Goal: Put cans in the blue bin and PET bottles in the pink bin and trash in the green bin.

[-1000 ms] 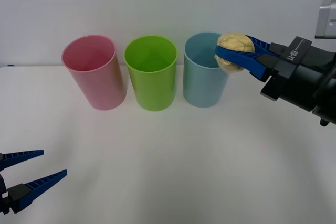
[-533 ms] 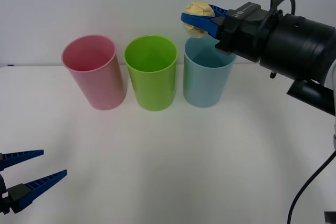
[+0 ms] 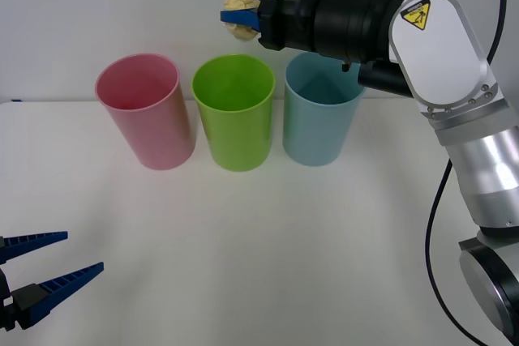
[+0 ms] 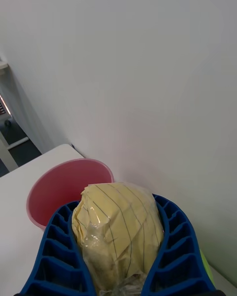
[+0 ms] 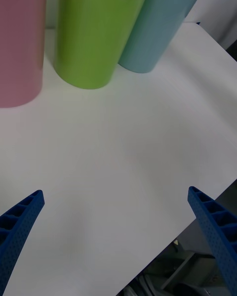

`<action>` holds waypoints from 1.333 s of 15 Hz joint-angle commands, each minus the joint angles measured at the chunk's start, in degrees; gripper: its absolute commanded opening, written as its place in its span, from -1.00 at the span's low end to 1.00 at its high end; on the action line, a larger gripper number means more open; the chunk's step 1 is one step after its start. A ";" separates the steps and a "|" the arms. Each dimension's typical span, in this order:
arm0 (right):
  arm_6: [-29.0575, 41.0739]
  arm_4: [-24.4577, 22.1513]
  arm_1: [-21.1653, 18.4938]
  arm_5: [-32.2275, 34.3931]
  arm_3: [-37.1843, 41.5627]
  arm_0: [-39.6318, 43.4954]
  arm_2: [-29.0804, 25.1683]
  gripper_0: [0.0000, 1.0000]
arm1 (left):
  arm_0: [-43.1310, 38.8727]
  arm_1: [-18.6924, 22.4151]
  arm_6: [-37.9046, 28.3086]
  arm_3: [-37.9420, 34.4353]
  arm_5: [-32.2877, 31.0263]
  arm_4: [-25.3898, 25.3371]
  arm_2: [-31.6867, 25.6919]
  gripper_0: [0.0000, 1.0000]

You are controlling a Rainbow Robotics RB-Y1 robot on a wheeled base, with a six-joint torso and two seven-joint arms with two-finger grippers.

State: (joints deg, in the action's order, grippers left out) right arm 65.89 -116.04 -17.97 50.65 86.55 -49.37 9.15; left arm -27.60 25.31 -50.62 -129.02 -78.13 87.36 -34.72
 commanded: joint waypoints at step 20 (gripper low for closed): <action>0.21 -10.70 -0.58 -1.69 -13.34 -7.94 13.97 -1.00 | 0.00 0.00 0.00 0.00 0.00 0.00 0.00 1.00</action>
State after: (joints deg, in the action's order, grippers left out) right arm 65.96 -126.74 -18.60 48.90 73.20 -57.37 22.97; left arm -27.60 25.31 -50.62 -129.02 -78.13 87.36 -34.72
